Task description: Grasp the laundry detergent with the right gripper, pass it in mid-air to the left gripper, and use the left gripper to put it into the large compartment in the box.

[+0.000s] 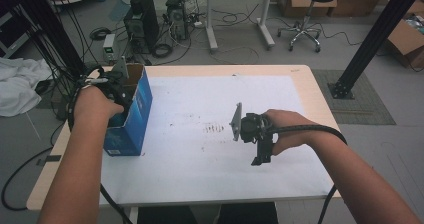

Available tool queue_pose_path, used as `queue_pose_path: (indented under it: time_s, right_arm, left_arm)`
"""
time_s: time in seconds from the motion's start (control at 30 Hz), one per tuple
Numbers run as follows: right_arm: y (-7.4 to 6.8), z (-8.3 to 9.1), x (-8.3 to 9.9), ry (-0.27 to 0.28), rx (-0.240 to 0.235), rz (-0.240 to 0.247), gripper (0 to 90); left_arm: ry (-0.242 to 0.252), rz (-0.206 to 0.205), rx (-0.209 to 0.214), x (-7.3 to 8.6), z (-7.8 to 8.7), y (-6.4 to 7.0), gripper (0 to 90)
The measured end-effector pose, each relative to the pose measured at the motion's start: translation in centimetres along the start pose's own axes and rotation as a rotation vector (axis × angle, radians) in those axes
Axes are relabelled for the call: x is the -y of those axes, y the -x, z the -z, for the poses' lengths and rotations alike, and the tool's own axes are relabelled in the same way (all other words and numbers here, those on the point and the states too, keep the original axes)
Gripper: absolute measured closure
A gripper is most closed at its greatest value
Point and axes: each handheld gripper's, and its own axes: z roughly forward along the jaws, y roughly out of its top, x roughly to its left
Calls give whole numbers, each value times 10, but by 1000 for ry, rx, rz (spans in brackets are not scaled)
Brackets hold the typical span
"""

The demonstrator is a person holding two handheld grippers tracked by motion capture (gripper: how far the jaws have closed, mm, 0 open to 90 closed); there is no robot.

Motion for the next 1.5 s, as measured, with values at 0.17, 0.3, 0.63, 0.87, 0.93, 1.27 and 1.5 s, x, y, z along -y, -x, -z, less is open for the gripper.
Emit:
queue_pose_path:
  time_s: [0.17, 0.3, 0.63, 0.87, 0.93, 1.27, 1.5]
  right_arm:
    - [0, -1, -1, -1, -1, 1, 14]
    - [0, 0, -1, 1, -1, 0, 16]
    - [0, -1, -3, -4, 0, 3, 17]
    - [0, -1, -4, -3, 1, 7, 18]
    - [-1, -1, -4, -2, 2, 7, 17]
    - [0, 1, -5, -4, 9, 8, 17]
    - [-1, 2, -3, -1, 12, 1, 17]
  left_arm:
    - [14, -2, 4, 1, 3, 0, 341]
    - [16, -5, 6, 1, 5, -1, 337]
    - [31, 8, 2, 5, 13, -2, 305]
    - [44, 6, -20, 9, 24, -3, 279]
    - [48, 10, -17, 10, 27, -3, 264]
    - [78, 10, -8, 17, 44, -2, 229]
    - [99, 11, -8, 24, 62, -3, 185]
